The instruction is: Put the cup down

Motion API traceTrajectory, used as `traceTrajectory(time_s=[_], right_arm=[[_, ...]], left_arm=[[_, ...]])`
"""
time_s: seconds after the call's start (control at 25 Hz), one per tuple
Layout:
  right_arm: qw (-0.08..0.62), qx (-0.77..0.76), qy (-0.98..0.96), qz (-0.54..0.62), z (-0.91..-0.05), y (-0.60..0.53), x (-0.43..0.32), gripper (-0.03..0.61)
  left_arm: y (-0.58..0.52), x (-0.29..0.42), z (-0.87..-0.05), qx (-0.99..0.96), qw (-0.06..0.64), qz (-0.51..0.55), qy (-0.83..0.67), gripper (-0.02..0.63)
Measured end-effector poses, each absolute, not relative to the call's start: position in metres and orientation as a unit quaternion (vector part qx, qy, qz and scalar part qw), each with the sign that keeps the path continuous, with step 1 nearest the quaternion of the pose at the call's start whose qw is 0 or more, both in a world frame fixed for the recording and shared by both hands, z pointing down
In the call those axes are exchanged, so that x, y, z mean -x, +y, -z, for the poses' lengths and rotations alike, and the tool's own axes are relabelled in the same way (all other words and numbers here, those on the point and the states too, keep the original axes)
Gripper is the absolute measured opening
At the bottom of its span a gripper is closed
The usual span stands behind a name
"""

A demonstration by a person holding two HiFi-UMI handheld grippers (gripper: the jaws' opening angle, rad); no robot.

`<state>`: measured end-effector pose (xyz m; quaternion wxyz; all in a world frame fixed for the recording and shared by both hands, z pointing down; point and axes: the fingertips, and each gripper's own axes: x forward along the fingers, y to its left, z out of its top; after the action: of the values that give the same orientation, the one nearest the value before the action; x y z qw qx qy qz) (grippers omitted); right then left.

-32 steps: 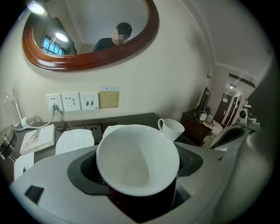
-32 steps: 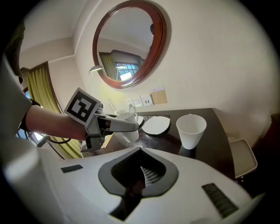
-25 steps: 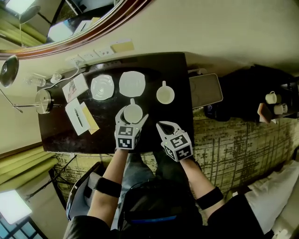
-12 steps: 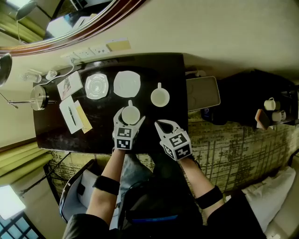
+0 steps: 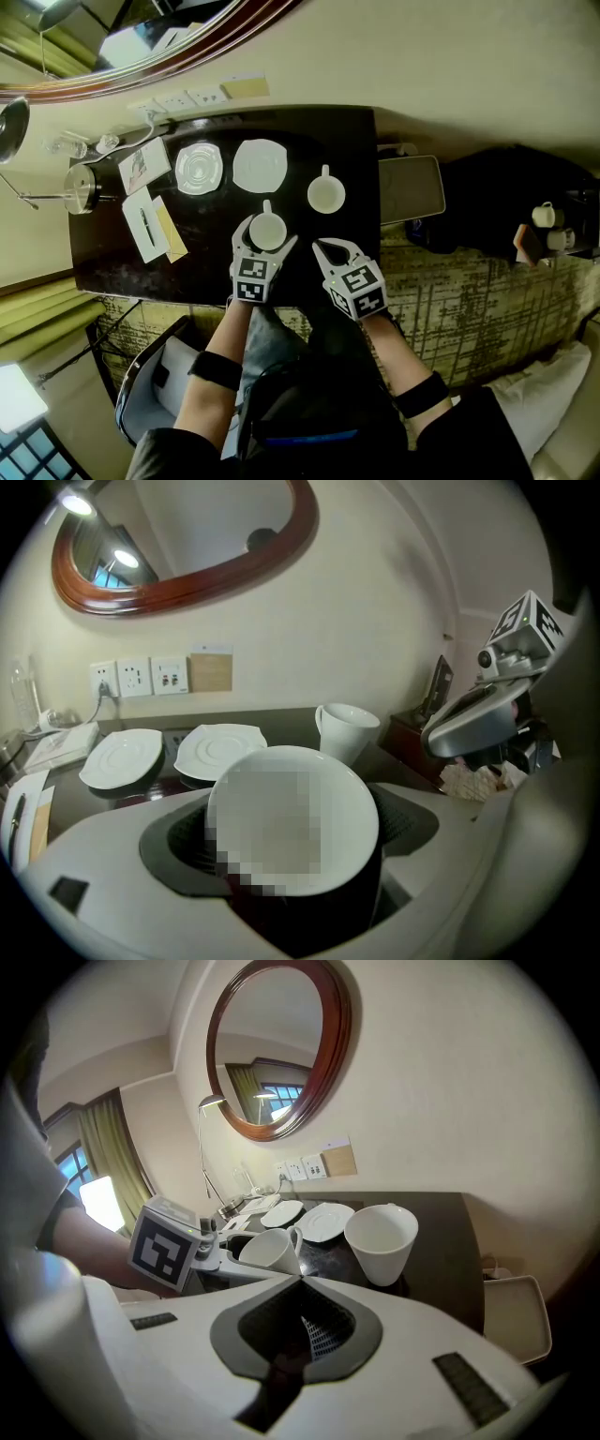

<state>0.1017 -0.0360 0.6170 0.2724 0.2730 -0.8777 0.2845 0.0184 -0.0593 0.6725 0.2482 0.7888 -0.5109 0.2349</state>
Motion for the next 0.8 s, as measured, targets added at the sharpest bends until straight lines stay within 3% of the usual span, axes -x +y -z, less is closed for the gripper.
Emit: traceTrajectory(time_s=[0.12,0.6,0.72,0.8], right_arm=[[0.271,-0.274,-0.879,-0.282,-0.613,-0.036,-0.1,0.006],[0.254,-0.292,-0.883,-0.266,-0.572,-0.032,-0.09,0.006],[0.246,-0.296,-0.886,-0.259,-0.559,-0.029,-0.084,0.006],[0.243,-0.299,-0.886,-0.259,-0.555,-0.028,-0.08,0.006]], left_arm=[[-0.057,-0.016,-0.669,-0.786,0.252,-0.236,-0.513,0.494],[-0.027,0.004,-0.603,-0.799,0.241,-0.249,-0.491,0.494],[-0.017,0.012,-0.586,-0.8,0.239,-0.248,-0.491,0.489],[-0.013,0.02,-0.575,-0.799,0.237,-0.246,-0.495,0.451]])
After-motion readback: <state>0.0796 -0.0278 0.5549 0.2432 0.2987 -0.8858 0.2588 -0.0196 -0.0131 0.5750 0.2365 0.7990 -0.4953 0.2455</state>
